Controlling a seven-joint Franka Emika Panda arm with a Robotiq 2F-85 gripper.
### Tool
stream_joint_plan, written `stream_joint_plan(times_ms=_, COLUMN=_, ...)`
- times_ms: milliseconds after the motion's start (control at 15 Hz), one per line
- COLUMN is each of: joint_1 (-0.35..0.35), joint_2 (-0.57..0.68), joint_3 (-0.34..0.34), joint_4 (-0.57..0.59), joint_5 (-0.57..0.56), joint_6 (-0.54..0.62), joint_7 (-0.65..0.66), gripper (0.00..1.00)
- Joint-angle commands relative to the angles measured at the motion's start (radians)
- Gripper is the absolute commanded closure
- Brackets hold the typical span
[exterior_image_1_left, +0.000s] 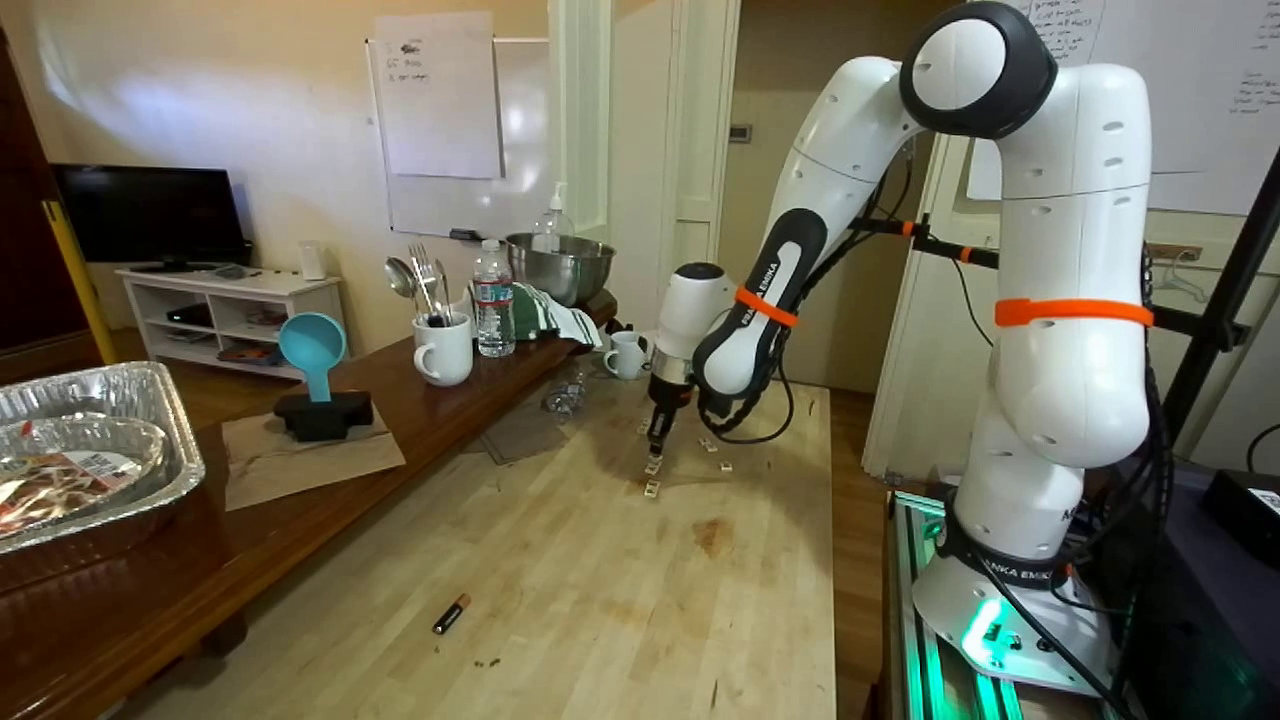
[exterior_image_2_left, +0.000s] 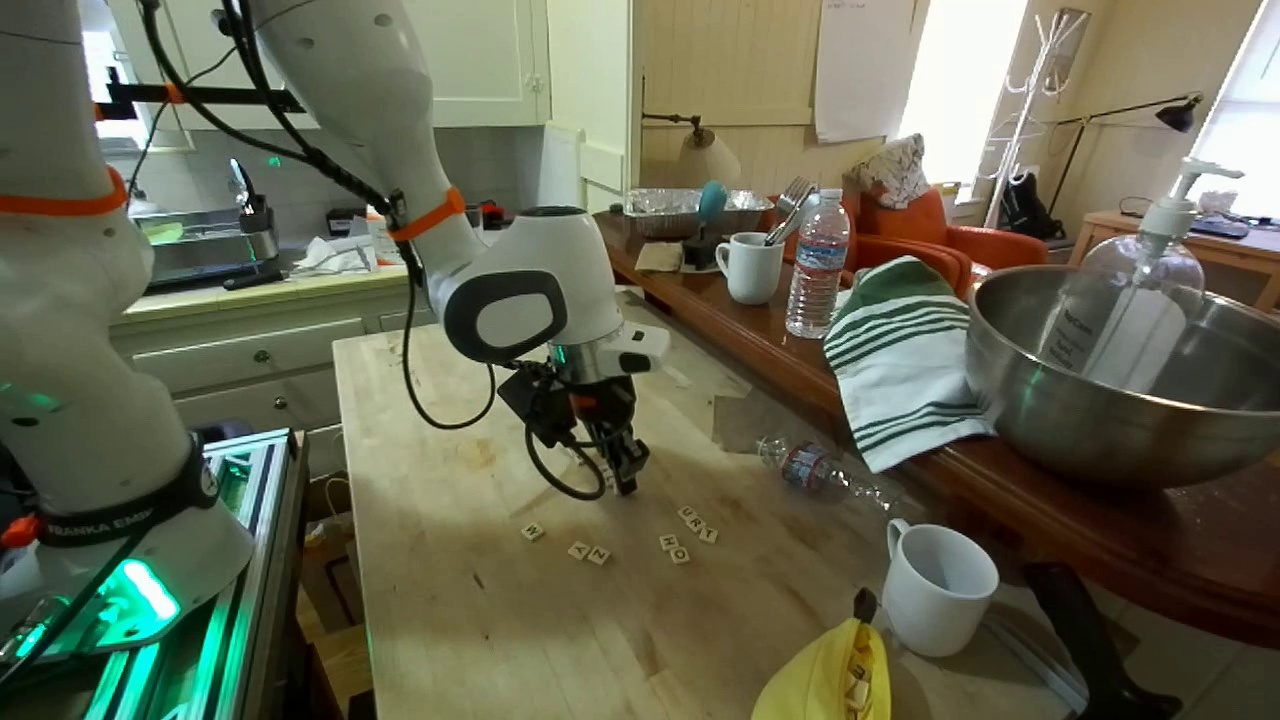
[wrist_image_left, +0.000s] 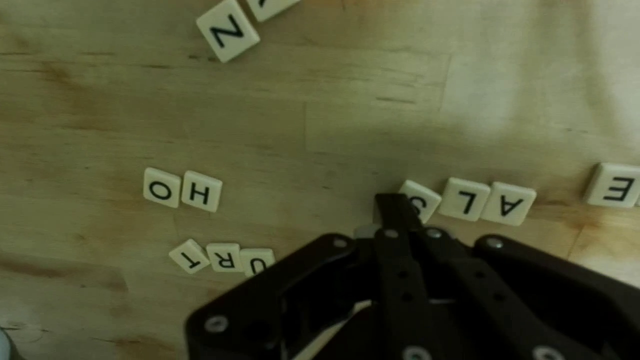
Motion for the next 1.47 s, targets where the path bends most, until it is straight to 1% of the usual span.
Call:
stream_joint_plan(times_ms=0, joint_1=0.047, joint_2=0.060, joint_3=-0.028, joint_4=0.037, joint_5=-0.014, joint_6=0.028, joint_7=0.049, gripper=1.00)
stream_joint_plan(times_ms=600, joint_1=0.166, joint_2=0.124, joint_3=-0.099, joint_4=0.112, joint_5=-0.082, joint_6=0.023, joint_7=0.123, gripper=1.00)
stream_joint_plan(times_ms=733, joint_1=0.182, joint_2=0.125, joint_3=-0.099, joint_4=0.108, joint_5=-0.095, joint_6=0.026, joint_7=0.113, gripper=1.00)
stream_joint_plan(times_ms=1133, joint_1=0.184, joint_2=0.097, joint_3=-0.063, joint_4=0.066, joint_5=-0.108, joint_6=0.035, joint_7=0.055, gripper=1.00)
stream_joint_plan(times_ms=1400, joint_1=0.199, joint_2=0.080, joint_3=-0.058, joint_4=0.035, joint_5=-0.134, joint_6=0.043, joint_7=0.015, gripper=1.00)
